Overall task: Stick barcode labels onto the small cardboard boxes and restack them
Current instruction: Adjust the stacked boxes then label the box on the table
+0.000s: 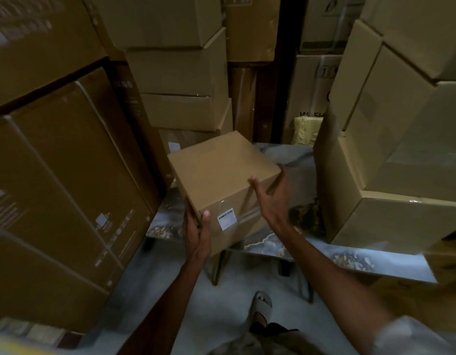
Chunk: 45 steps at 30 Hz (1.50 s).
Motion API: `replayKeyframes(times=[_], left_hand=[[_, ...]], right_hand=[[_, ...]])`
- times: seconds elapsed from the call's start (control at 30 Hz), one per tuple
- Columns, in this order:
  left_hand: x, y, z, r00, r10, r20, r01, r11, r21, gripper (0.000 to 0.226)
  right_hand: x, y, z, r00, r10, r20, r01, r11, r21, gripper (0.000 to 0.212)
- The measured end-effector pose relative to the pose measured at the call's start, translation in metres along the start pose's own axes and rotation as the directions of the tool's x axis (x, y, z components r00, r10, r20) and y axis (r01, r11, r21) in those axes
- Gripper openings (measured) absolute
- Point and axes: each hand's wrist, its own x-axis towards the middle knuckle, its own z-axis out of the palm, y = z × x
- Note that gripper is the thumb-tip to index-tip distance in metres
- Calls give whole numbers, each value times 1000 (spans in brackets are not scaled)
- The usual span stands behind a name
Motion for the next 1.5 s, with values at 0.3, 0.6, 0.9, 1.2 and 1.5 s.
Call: replayKeyframes(times=[0.3,0.6,0.9,1.2,1.5], left_hand=[[41,74,43,994,-31,-101,44,991,129,75],[108,105,48,815,559,155,-569,717,403,59],[120,95,41,804,554,214,-585,675,449,58],[111,105,40,854,488,179,-515,749,417,58],[108,120,33,845,495,200,-533,754,385,70]], right_hand=[[27,-23,-55,960,-144,-238,95,973,-208,89],[47,-15,-45,966,-196,-167,87,859,-504,82],[-22,-4,34,937,-345,44,332,851,-406,96],[-31,-18,51,944,-330,31,329,922,-205,91],[-20,-34,44,977,-204,-55,205,979,9,56]])
